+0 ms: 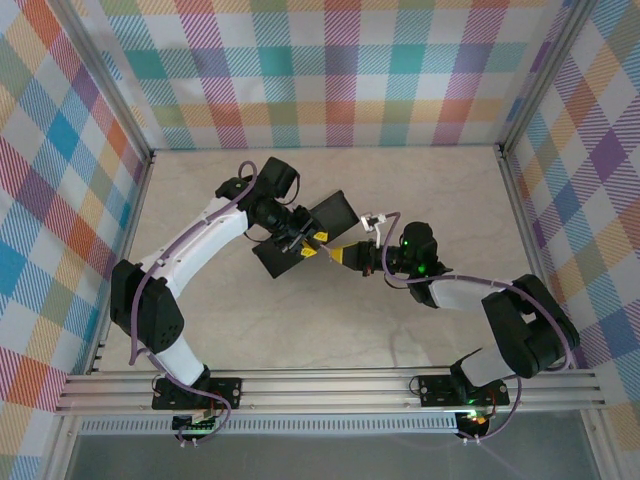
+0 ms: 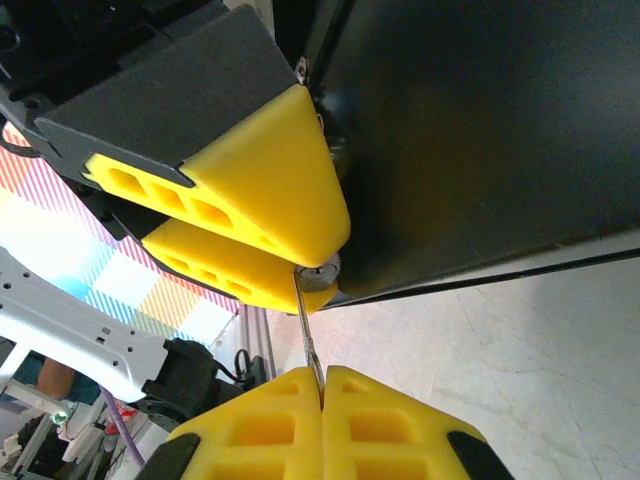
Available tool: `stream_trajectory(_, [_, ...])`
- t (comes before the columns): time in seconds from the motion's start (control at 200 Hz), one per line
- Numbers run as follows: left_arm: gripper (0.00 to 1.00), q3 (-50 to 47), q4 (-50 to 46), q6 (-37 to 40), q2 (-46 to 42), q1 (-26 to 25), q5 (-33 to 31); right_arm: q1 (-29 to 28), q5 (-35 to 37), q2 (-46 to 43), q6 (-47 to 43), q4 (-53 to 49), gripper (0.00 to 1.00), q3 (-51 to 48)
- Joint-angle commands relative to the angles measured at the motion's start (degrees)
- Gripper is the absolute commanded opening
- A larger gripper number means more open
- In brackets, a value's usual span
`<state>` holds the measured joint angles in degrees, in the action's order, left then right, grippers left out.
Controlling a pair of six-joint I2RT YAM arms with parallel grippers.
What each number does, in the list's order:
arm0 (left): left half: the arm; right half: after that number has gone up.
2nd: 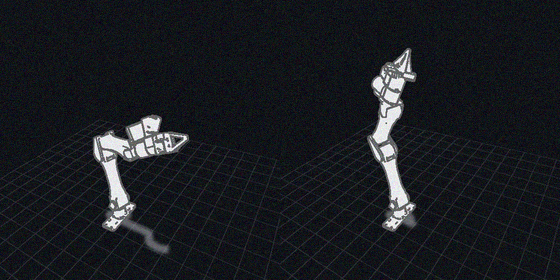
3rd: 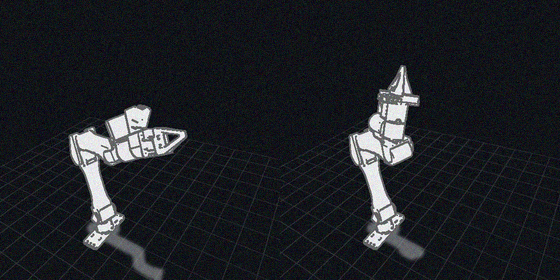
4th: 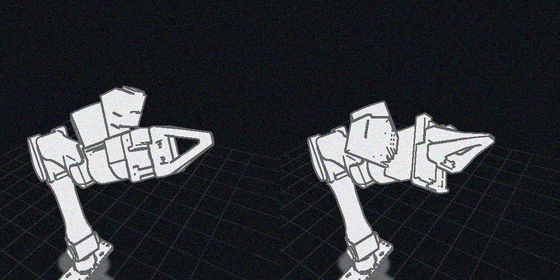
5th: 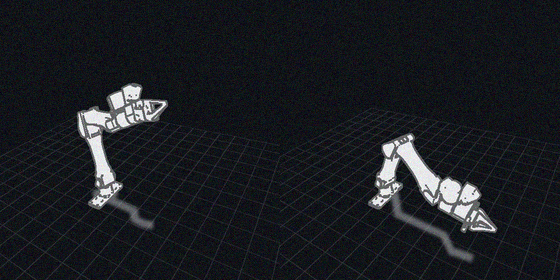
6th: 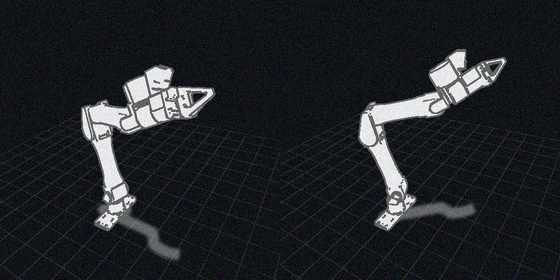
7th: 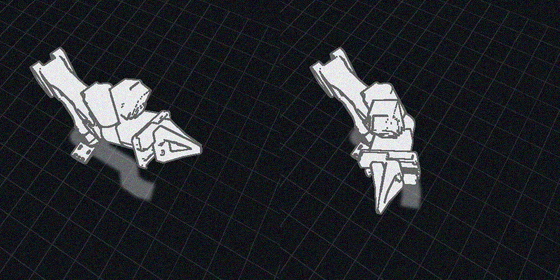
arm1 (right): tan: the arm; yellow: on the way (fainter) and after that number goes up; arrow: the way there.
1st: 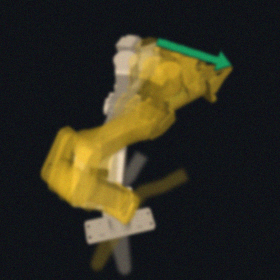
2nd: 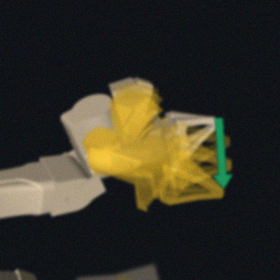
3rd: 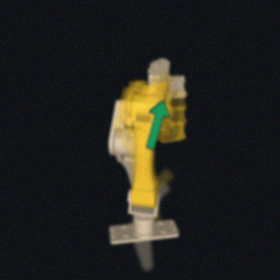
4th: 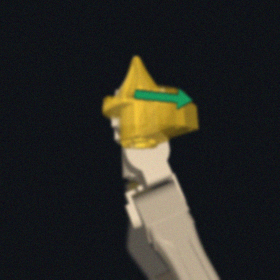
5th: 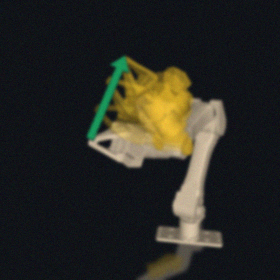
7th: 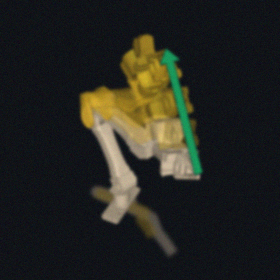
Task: Unlock a padlock with a key
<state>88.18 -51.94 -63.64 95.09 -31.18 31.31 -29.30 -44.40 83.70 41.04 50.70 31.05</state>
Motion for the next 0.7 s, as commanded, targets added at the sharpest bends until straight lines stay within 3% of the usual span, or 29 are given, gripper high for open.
stream_trajectory(0.0, [0.00,0.2,2.1,1.0,-3.9,0.7,2.4,-0.3,-0.1,-1.2,-2.1,-0.5,0.02,-0.5])
stream_trajectory(0.7, [0.00,-0.4,2.5,0.5,-4.6,0.7,2.5,-0.8,-1.4,1.9,-0.2,2.8,0.02,2.4])
